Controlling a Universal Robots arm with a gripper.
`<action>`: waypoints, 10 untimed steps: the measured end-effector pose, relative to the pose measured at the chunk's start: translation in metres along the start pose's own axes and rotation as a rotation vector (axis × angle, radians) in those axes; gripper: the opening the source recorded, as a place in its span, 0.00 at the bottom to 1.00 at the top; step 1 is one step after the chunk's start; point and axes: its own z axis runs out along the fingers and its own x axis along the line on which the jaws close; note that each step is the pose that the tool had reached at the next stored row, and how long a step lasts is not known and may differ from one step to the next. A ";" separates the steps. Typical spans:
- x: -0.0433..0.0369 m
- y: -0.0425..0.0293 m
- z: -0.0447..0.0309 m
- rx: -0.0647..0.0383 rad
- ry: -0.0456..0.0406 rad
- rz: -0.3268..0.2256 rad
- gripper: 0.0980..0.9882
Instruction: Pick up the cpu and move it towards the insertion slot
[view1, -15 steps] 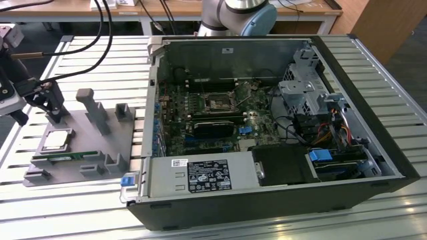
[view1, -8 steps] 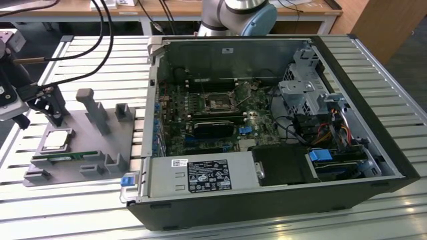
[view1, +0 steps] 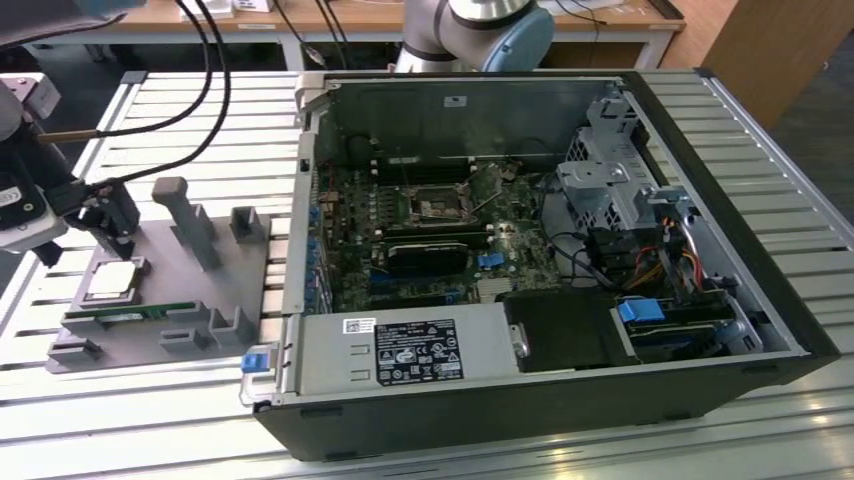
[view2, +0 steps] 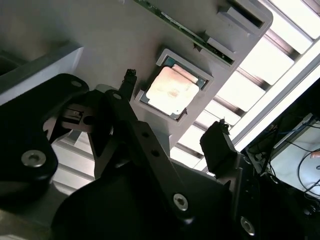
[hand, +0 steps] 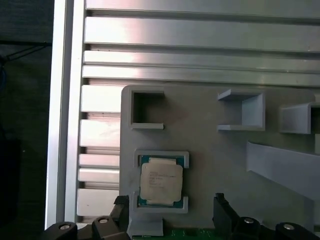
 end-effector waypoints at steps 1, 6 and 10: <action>0.0000 -0.0001 0.0013 0.001 -0.0001 0.000 0.76; 0.0002 -0.0002 0.0097 0.004 0.0002 -0.001 0.83; 0.0020 -0.0002 0.0168 0.004 0.0002 0.000 0.83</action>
